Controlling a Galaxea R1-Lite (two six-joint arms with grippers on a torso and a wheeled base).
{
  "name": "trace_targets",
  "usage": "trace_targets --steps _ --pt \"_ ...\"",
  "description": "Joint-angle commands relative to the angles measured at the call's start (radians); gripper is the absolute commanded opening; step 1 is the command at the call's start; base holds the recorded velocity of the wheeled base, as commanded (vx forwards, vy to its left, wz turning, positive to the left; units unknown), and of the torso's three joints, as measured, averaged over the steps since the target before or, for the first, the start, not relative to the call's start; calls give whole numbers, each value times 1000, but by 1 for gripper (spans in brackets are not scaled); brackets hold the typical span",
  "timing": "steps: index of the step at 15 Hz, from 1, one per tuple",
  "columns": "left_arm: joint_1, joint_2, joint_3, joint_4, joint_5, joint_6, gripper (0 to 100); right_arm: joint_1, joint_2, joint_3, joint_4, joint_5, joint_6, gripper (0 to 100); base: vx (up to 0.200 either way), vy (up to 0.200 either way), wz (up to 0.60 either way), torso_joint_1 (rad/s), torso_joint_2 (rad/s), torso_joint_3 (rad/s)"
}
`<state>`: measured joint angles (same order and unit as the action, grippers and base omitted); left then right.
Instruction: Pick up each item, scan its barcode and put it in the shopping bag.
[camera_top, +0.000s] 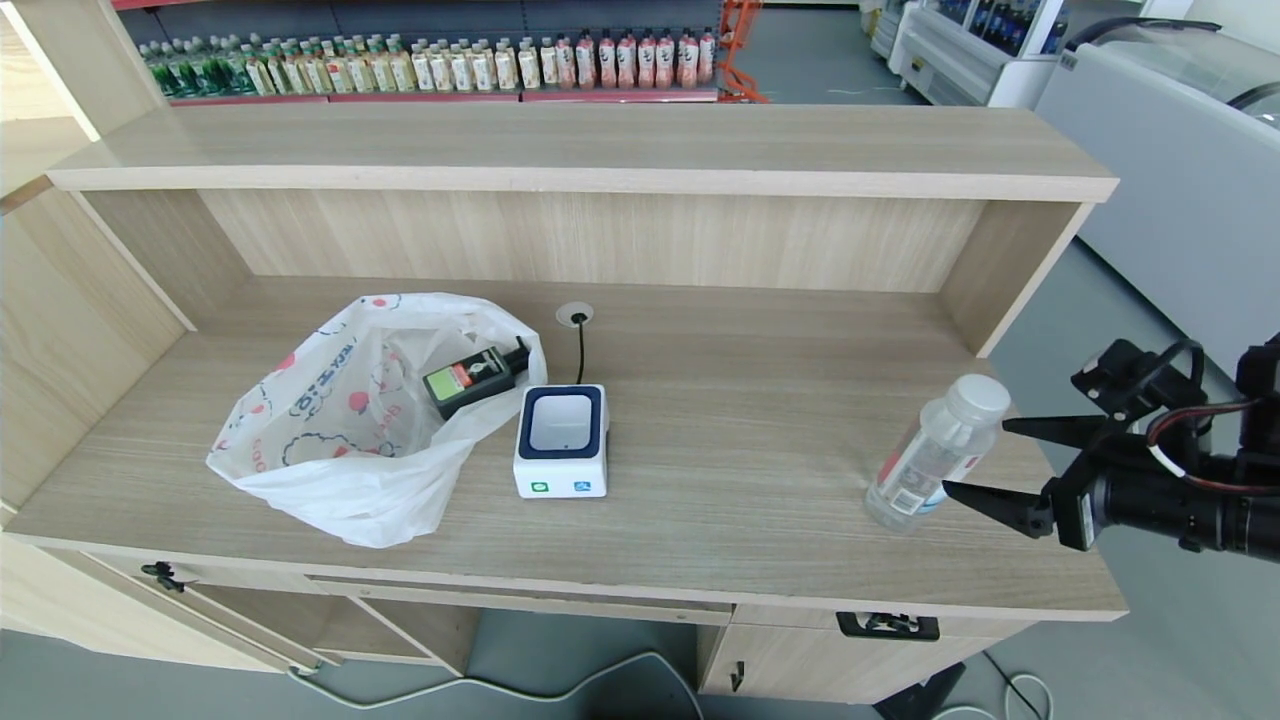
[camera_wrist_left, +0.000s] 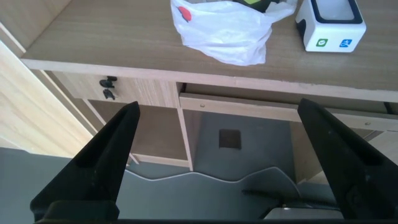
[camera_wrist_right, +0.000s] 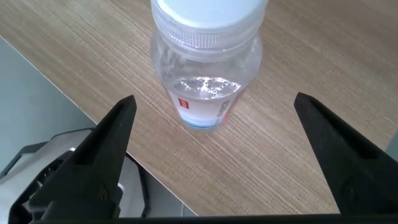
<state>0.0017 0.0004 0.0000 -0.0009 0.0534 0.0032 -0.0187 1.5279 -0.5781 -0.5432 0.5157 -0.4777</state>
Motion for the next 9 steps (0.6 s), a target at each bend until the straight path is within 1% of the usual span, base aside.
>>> trace_targets --steps 1,4,7,9 --pt "0 0 0 -1 0 0 100 13 29 -11 0 1 -1 100 0 0 0 0 0 0" --pt "0 0 0 -1 0 0 100 36 61 -19 -9 0 -2 100 0 0 0 0 0 0" --pt "0 0 0 -1 0 0 100 57 103 -23 -61 -5 -6 100 0 0 0 0 0 0" --pt "0 0 0 1 0 0 100 62 141 -40 -69 -6 -44 100 0 0 0 0 0 0"
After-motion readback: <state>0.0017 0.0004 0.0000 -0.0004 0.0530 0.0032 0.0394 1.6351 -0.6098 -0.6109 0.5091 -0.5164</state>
